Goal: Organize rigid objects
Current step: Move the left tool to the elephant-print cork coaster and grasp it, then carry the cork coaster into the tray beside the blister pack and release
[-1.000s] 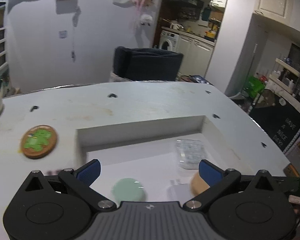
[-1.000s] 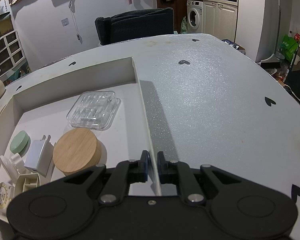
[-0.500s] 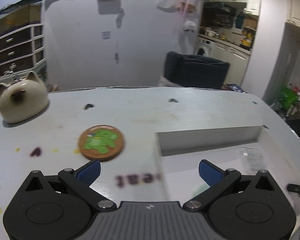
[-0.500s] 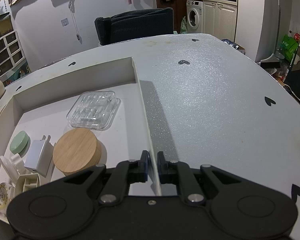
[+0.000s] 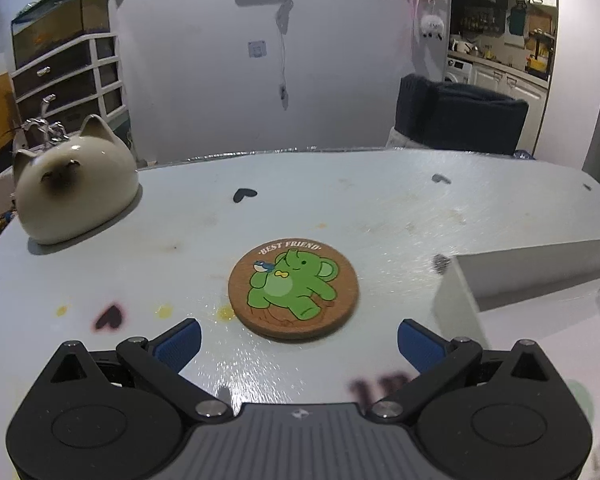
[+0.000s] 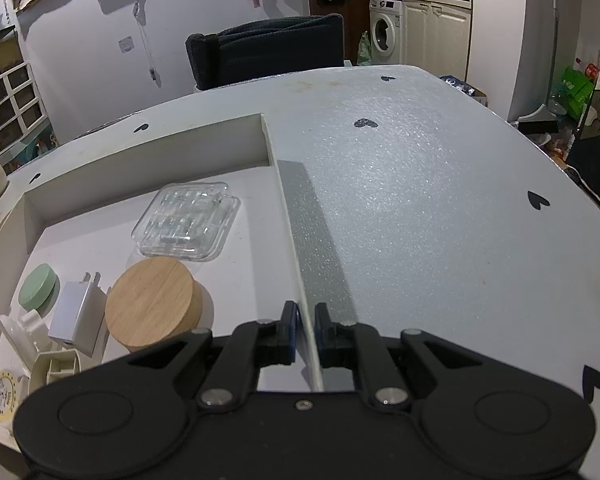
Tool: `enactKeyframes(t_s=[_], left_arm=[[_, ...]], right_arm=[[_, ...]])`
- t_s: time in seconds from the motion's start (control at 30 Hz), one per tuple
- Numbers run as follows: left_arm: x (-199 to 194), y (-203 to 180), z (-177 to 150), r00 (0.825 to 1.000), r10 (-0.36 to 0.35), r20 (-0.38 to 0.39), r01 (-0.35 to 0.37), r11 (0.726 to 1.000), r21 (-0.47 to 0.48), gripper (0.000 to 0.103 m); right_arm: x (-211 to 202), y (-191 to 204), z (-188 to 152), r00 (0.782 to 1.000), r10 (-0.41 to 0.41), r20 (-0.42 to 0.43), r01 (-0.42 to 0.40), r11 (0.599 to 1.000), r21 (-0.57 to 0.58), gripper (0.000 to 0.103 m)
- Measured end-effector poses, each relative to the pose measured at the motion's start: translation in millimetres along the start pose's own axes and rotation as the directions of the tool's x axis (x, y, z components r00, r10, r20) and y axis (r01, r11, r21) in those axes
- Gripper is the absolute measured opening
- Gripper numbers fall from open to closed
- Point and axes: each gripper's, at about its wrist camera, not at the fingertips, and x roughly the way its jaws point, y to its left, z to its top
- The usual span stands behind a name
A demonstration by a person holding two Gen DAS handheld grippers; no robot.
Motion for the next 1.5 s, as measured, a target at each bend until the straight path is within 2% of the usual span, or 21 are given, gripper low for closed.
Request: enactKeyframes(t_s=[0.13, 0.3, 0.4, 0.83, 0.97, 1.3, 1.5], left_arm=[[20, 7, 0, 0.999, -0.049, -0.017, 0.049, 0.999, -0.001, 0.103], [40, 4, -3, 0.997, -0.072, -0.029, 0.073, 0.995, 0.061, 0.103], [46, 5, -3, 0.996, -0.092, 0.008, 0.091, 0.993, 0.075, 0.103], [74, 11, 16, 0.994, -0.099, 0.056, 0.094, 0.992, 0.078, 0.103], [72, 10, 16, 0.993, -0.101, 0.064, 0.096, 0.992, 0.079, 0.099], [55, 5, 2, 0.995, -0.087, 0.057, 0.083, 0.994, 0.064, 0.099], [33, 10, -3, 0.996, -0.059, 0.070, 0.059, 0.998, 0.000, 0.099]], right_arm=[[0, 0, 1, 1.000, -0.001, -0.003, 0.001, 1.000, 0.000, 0.011], [1, 1, 1, 1.000, -0.004, -0.006, 0.004, 1.000, 0.001, 0.011], [1, 1, 2, 1.000, -0.003, -0.006, 0.003, 1.000, 0.000, 0.011], [2, 1, 1, 1.000, 0.000, -0.005, 0.000, 1.000, 0.000, 0.011], [2, 1, 1, 1.000, 0.000, -0.005, 0.000, 1.000, 0.000, 0.011], [2, 1, 2, 1.000, 0.001, -0.005, -0.001, 1.000, -0.001, 0.011], [2, 2, 1, 1.000, 0.004, -0.004, -0.004, 1.000, -0.004, 0.011]])
